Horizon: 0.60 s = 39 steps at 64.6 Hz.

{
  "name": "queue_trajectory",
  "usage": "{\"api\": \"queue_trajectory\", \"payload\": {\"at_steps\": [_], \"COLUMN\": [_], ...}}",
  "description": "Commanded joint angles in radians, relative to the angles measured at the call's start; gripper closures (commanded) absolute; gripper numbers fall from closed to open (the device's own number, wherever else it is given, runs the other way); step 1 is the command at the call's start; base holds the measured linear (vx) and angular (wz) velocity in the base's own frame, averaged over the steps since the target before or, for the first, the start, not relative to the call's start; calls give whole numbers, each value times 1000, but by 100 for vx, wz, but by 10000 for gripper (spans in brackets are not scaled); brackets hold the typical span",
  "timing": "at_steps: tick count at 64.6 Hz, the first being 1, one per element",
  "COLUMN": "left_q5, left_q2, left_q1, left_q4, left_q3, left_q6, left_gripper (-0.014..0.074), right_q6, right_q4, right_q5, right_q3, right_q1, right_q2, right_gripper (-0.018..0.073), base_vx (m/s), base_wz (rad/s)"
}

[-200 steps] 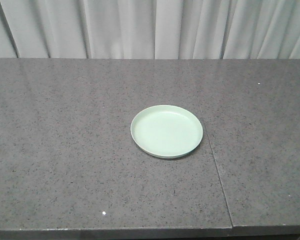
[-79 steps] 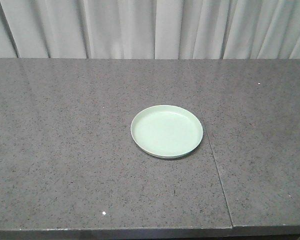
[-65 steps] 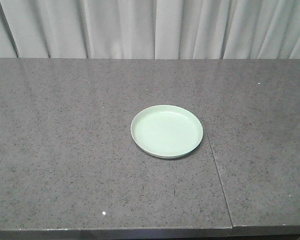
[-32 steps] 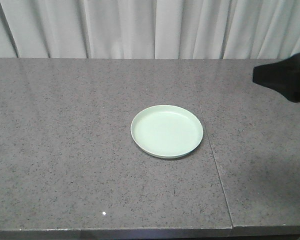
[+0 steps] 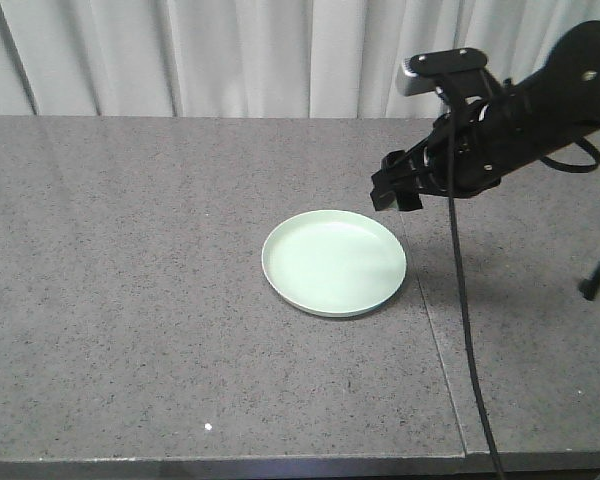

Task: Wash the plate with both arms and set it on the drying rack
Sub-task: 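Lower the right gripper onto the rim of the pale green plate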

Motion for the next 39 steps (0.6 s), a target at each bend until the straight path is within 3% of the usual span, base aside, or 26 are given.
{"api": "queue_trajectory", "payload": {"at_steps": [1,21,39], "left_q5": [-75,-75,-75], "left_q2": [-6,-6,-6], "left_q1": [2,2,2], "left_q4": [-1,-1,-1], "left_q3": [21,21,21], "left_q6": [-10,-10,-10], "left_gripper": [602,602,602], "right_q6": [94,132,170], "right_q4": [-104,-155,-200], "right_q5": [14,150,230], "right_q3": [-118,-362,-429], "right_q1": [10,8,7], "right_q2": [46,289,407], "right_gripper": [24,24,24], "base_vx": [0,0,0], "base_wz": [0,0,0]}}
